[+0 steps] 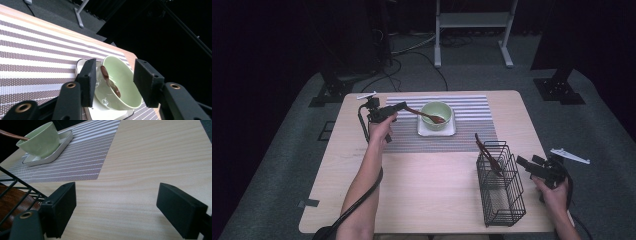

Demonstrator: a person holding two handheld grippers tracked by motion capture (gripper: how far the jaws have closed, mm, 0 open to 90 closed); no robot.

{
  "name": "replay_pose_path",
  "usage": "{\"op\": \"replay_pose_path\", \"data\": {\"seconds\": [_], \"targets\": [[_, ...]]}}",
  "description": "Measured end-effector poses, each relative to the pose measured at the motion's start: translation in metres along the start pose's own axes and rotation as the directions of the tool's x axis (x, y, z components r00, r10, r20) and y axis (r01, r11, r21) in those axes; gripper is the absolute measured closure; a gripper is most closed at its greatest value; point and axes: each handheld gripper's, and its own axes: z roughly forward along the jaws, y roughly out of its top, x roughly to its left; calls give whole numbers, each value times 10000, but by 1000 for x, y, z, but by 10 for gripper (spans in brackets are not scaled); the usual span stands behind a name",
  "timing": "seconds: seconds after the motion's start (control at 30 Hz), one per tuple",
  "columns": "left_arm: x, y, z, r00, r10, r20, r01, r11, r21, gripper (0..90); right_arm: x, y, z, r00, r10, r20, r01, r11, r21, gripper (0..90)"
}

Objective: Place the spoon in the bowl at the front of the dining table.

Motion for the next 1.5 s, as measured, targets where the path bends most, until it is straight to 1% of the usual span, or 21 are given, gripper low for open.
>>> {"op": "replay_pose_path", "data": {"seconds": [0.13, 0.33, 0.4, 0.57, 0.67, 0.83, 1.0, 1.1, 1.23, 1.33, 1.5], "targets": [[-1, 0, -4, 9999, 108, -73, -108, 9999, -19, 482, 0, 1, 2, 10000, -44, -13, 44, 10000, -2, 146], [1, -2, -10, 9998, 146, -101, -146, 9999, -27, 424, -1, 1, 2, 9999, 79, -61, -80, 10000, -41, 146], [2, -3, -11, 9996, 221, -167, -220, 9997, 76, 397, 0, 2, 3, 10000, 38, -52, -38, 10000, 2, 146], [3, -4, -13, 9995, 256, -164, -254, 9996, 134, 378, 2, 2, 6, 10000, -65, -30, 65, 10000, 36, 146], [3, -5, -13, 9992, 358, -148, -355, 9991, 235, 360, 2, 3, 6, 10000, -76, -41, 76, 10000, 42, 146], [0, -7, -11, 9987, 494, -109, -488, 9976, 496, 287, 2, 2, 5, 10000, 20, 3, -20, 10000, -48, 146], [-4, -8, -9, 9984, 553, -64, -548, 9966, 621, 245, 4, 1, 4, 9997, -186, 127, 187, 9998, -15, 146], [-5, -8, -9, 9979, 639, -72, -632, 9956, 694, 208, 4, 1, 4, 9998, -146, 153, 146, 9999, -11, 146], [-5, -7, -11, 9974, 725, -22, -721, 9948, 715, 200, 3, 1, 3, 9999, -109, 127, 109, 9999, -41, 146], [-4, -9, -13, 9975, 708, -37, -704, 9948, 734, 193, 3, 1, 3, 9999, -94, 109, 94, 10000, -28, 146], [-4, -13, -15, 9960, 888, -61, -881, 9935, 718, 175, 4, 1, 4, 9998, -150, 136, 151, 9999, -1, 146]]}}
